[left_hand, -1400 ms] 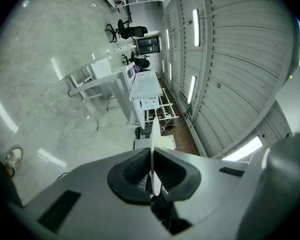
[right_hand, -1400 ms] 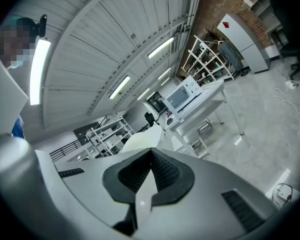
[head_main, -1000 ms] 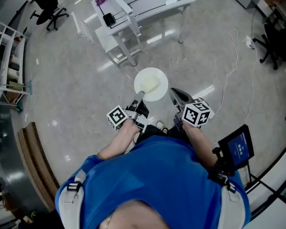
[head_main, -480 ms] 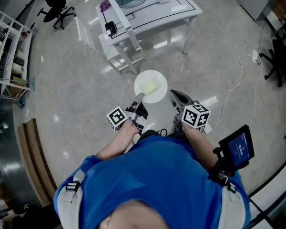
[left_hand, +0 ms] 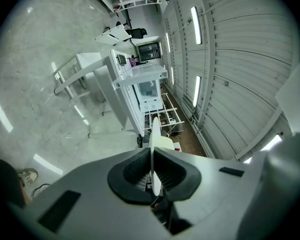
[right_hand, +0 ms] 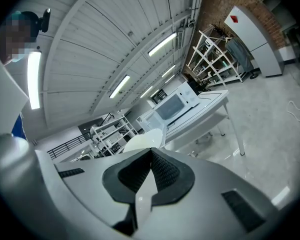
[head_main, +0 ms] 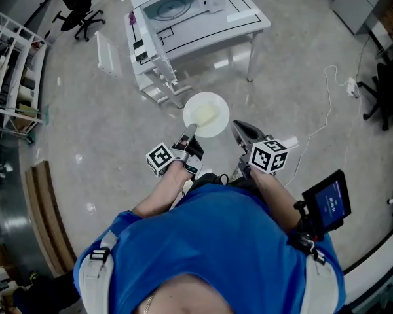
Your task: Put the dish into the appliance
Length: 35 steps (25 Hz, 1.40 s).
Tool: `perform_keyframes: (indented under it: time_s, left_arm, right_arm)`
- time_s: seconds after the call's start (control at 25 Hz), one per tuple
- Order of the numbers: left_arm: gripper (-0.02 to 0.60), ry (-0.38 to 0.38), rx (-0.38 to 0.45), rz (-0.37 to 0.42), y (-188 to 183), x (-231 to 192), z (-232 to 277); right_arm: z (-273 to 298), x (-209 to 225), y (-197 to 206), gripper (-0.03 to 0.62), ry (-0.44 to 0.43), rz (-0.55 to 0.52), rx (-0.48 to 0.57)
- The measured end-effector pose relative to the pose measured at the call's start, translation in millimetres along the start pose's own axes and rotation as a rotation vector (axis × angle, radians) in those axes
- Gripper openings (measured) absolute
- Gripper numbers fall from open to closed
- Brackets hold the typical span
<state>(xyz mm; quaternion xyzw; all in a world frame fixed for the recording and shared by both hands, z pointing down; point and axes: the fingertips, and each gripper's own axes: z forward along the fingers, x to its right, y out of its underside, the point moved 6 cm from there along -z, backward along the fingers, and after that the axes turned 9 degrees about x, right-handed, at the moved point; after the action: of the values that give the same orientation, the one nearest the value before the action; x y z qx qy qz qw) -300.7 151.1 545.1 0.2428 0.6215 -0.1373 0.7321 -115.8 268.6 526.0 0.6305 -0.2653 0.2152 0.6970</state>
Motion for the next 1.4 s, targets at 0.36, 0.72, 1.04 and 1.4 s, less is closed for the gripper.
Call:
perform_keyframes:
  time_s: [0.36, 0.72, 1.04, 1.4]
  left_arm:
    - [0.018, -0.003, 0.002, 0.003, 12.0, -1.3, 31.8]
    - [0.018, 0.004, 0.018, -0.014, 12.5, 1.1, 91.6]
    - [0.018, 0.009, 0.046, -0.025, -26.8, 9.9, 201.8]
    - [0.018, 0.029, 0.091, -0.037, -58.6, 13.7, 249.5]
  right_arm:
    - [10.3, 22.6, -15.3, 0.002, -0.003, -0.011, 0.006]
    - [32.1, 57.5, -47.5, 0.002, 0.006, -0.027, 0.002]
    - [114.4, 114.3, -110.0, 0.002, 0.008, -0.036, -0.017]
    - [164.9, 129.6, -138.1, 0.002, 0.006, -0.064, -0.031]
